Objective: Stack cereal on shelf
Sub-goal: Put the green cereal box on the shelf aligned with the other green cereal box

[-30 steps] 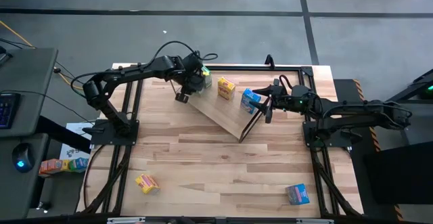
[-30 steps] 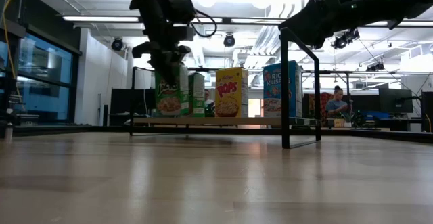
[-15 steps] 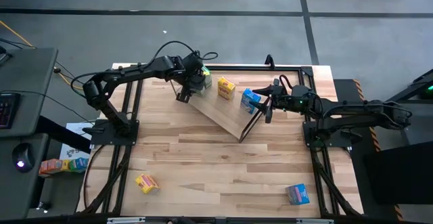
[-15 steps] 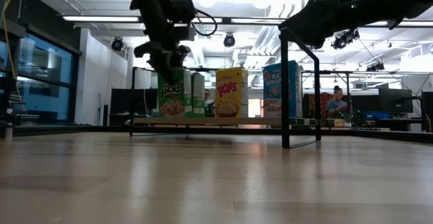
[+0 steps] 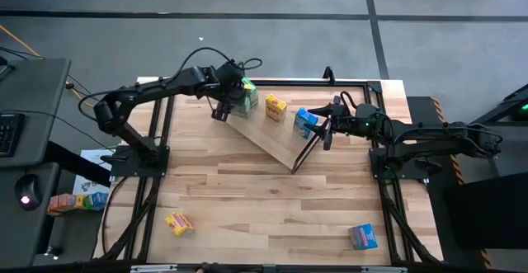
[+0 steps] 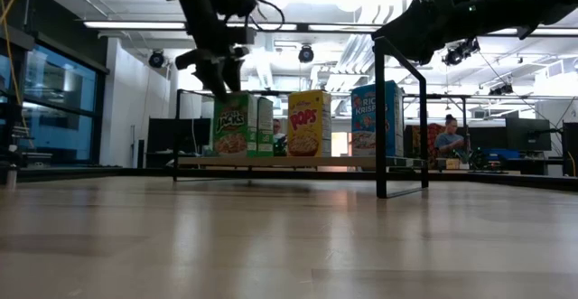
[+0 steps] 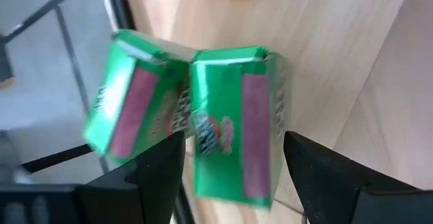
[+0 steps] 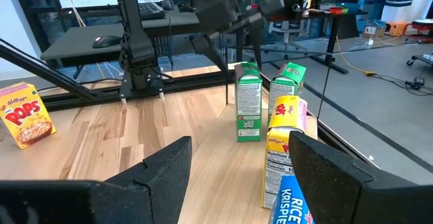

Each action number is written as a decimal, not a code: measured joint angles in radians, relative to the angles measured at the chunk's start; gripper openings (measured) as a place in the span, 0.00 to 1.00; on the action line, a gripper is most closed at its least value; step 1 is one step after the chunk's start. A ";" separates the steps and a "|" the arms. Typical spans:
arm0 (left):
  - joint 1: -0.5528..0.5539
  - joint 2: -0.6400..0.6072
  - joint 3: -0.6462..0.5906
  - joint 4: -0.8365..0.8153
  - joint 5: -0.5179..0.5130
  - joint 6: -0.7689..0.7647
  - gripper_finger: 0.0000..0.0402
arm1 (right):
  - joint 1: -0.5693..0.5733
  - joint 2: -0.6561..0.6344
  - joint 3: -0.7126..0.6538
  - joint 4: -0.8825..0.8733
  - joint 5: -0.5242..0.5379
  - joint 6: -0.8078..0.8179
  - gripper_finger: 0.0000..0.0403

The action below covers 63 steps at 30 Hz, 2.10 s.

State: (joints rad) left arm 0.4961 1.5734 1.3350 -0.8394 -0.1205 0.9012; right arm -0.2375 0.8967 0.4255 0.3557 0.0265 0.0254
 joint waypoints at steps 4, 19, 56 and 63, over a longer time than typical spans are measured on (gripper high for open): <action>0.000 -0.056 0.000 0.000 -0.038 -0.003 0.60 | 0.000 0.000 0.000 0.000 0.000 -0.006 0.60; -0.089 -0.271 -0.165 0.172 0.110 -0.600 0.27 | 0.000 0.000 0.000 0.000 0.000 -0.008 0.60; -0.220 -0.111 -0.882 1.303 -0.497 -1.135 0.00 | 0.000 0.000 0.000 0.016 0.000 -0.007 0.60; -0.206 -0.087 -0.882 1.339 -0.492 -1.135 0.00 | 0.000 0.000 0.000 0.015 0.000 -0.007 0.60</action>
State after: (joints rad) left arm 0.2900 1.4868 0.4530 0.5000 -0.6127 -0.2340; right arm -0.2379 0.8965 0.4255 0.3710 0.0269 0.0180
